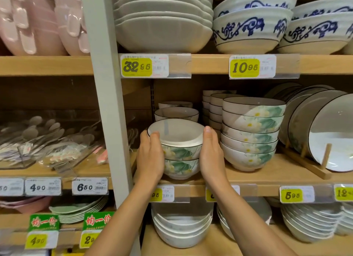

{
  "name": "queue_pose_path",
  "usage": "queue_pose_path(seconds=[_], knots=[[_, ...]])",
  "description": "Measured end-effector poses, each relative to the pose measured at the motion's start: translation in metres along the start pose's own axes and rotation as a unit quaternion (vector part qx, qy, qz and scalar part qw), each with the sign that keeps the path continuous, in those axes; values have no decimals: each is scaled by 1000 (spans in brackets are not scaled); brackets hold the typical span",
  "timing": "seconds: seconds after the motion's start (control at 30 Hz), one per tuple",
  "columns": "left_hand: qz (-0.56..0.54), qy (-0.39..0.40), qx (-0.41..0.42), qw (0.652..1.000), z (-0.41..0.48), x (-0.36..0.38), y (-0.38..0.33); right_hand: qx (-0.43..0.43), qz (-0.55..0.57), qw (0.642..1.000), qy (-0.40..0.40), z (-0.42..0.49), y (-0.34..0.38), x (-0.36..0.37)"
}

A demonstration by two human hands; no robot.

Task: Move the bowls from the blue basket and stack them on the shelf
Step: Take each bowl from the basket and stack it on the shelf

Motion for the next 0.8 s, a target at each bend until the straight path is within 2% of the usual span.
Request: queue_pose_path(seconds=[0.6, 0.8], knots=[[20, 2, -19, 1000, -3, 1, 5, -12, 14, 997, -76, -6, -7, 5], [7, -26, -2, 1000, -4, 2, 7, -39, 11, 993, -112, -10, -1, 10]])
Point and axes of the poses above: each hand's wrist, its own z-axis towards the middle knuckle, its own x-axis out of the palm, y = z × x, the point moved 2 cm from there along z, towards the middle knuckle, and after that the axes turned 11 degrees about -x, right-handed, at the moved point
